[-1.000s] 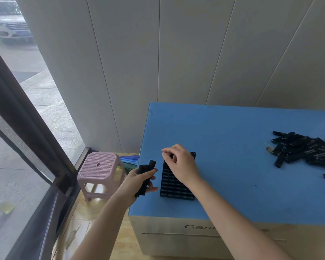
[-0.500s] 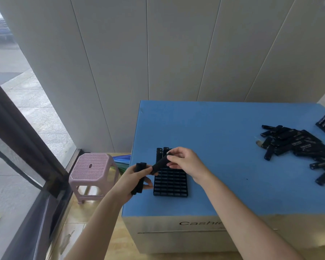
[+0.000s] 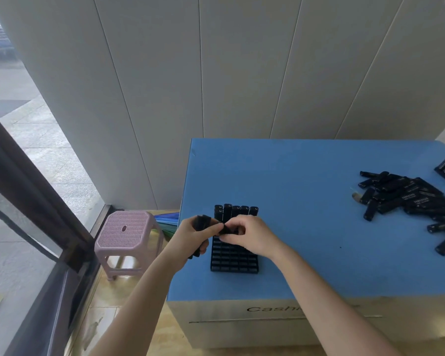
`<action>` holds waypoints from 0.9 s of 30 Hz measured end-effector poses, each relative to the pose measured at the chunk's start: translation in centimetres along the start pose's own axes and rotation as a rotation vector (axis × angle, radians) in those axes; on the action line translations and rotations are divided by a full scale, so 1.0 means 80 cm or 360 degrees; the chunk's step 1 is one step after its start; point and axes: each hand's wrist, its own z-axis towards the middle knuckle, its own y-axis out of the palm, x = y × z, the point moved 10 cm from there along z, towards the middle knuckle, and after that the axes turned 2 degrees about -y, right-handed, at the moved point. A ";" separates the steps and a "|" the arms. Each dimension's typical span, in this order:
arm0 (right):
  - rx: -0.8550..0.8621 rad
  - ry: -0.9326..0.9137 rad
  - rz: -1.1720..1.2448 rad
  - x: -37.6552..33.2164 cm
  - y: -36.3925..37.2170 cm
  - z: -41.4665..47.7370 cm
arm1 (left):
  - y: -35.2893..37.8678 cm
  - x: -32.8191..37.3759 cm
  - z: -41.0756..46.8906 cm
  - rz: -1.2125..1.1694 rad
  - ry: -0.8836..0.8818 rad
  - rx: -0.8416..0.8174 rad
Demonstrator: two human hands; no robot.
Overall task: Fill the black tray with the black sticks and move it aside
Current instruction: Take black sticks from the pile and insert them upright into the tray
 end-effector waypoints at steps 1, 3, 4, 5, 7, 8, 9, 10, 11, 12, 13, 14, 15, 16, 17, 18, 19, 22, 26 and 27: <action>0.0060 0.0010 -0.0019 0.004 -0.006 0.000 | -0.001 -0.003 -0.001 -0.0045 -0.0024 0.0003; 0.0225 0.0052 -0.0011 0.017 -0.023 -0.002 | -0.009 -0.015 -0.001 -0.0168 -0.0118 0.0041; 0.0314 0.0074 0.0021 0.024 -0.032 -0.003 | -0.014 -0.022 -0.002 -0.0252 -0.0177 0.0066; 0.0389 0.0087 0.0056 0.029 -0.040 -0.003 | -0.017 -0.029 -0.003 -0.0345 -0.0232 0.0082; 0.0476 0.0075 0.0071 0.033 -0.048 -0.001 | -0.021 -0.041 -0.004 -0.0484 -0.0326 0.0098; 0.0493 0.0056 0.0039 0.032 -0.049 0.001 | -0.022 -0.045 -0.005 -0.0533 -0.0360 0.0099; 0.0500 0.0027 -0.0009 0.030 -0.048 0.004 | -0.022 -0.048 -0.005 -0.0572 -0.0387 0.0097; 0.0503 -0.0003 -0.0058 0.026 -0.047 0.006 | -0.021 -0.050 -0.006 -0.0601 -0.0408 0.0094; 0.0506 -0.0034 -0.0104 0.022 -0.045 0.008 | -0.020 -0.051 -0.006 -0.0622 -0.0424 0.0092; 0.0512 -0.0063 -0.0142 0.018 -0.044 0.010 | -0.019 -0.051 -0.007 -0.0636 -0.0434 0.0090; 0.0522 -0.0094 -0.0179 0.015 -0.042 0.011 | -0.019 -0.051 -0.007 -0.0646 -0.0441 0.0086; 0.0529 -0.0123 -0.0216 0.012 -0.041 0.013 | -0.019 -0.051 -0.008 -0.0653 -0.0443 0.0082; 0.0529 -0.0149 -0.0259 0.009 -0.040 0.014 | -0.019 -0.052 -0.008 -0.0656 -0.0443 0.0076; 0.0520 -0.0165 -0.0303 0.007 -0.038 0.016 | -0.018 -0.052 -0.008 -0.0657 -0.0439 0.0070; 0.0509 -0.0175 -0.0345 0.006 -0.037 0.017 | -0.019 -0.052 -0.009 -0.0656 -0.0434 0.0066; 0.0500 -0.0175 -0.0378 0.005 -0.035 0.018 | -0.018 -0.052 -0.009 -0.0655 -0.0430 0.0062; 0.0498 -0.0174 -0.0401 0.005 -0.036 0.018 | -0.019 -0.052 -0.010 -0.0655 -0.0426 0.0061; 0.0505 -0.0183 -0.0457 0.002 -0.038 0.019 | -0.019 -0.050 -0.011 -0.0653 -0.0405 0.0056; 0.0468 -0.0227 -0.0540 -0.005 -0.036 0.024 | -0.019 -0.044 -0.012 -0.0653 -0.0368 0.0060; 0.0453 -0.0235 -0.0561 -0.006 -0.035 0.026 | -0.020 -0.044 -0.011 -0.0672 -0.0367 0.0074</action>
